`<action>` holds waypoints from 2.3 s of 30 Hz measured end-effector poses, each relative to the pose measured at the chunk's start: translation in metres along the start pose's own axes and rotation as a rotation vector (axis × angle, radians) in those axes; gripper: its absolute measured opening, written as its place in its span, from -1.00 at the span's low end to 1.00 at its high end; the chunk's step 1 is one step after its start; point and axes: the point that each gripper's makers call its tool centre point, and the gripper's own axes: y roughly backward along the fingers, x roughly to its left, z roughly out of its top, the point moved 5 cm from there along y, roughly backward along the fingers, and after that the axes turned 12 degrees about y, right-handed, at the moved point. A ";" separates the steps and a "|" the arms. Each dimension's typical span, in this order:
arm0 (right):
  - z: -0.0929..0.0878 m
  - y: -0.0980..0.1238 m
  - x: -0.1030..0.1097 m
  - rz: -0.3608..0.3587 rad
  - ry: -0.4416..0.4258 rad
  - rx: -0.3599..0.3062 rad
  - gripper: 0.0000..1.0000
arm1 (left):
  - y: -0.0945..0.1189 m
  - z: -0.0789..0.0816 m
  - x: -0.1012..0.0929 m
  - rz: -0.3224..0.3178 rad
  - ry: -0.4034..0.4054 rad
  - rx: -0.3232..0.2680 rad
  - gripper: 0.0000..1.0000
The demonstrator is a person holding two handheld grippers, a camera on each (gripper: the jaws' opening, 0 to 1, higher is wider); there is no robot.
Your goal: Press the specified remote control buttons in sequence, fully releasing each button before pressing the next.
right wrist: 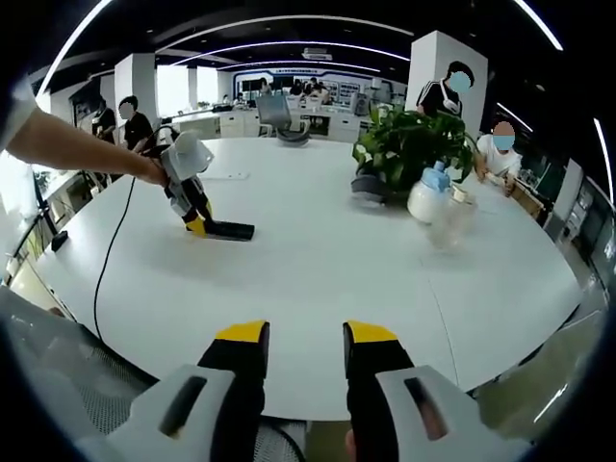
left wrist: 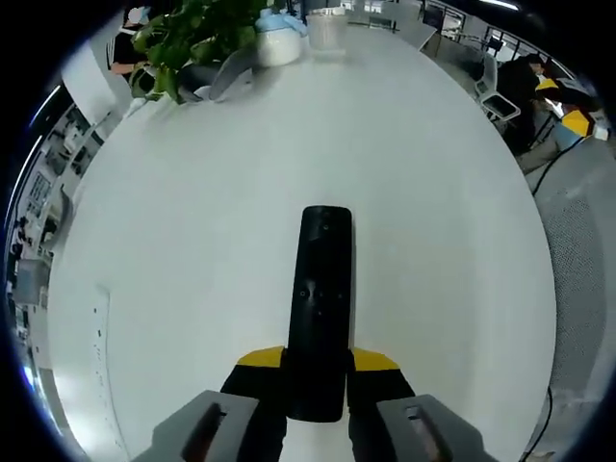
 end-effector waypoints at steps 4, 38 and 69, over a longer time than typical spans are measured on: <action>0.000 0.000 0.001 0.002 0.010 -0.003 -0.39 | 0.002 -0.005 -0.006 0.002 -0.007 0.013 -0.57; 0.004 0.002 0.006 0.023 0.025 -0.026 -0.45 | 0.015 -0.026 -0.062 -0.011 0.003 0.051 -0.56; 0.003 0.002 0.007 0.033 0.020 -0.029 -0.47 | 0.017 -0.043 -0.120 -0.054 0.023 0.053 -0.56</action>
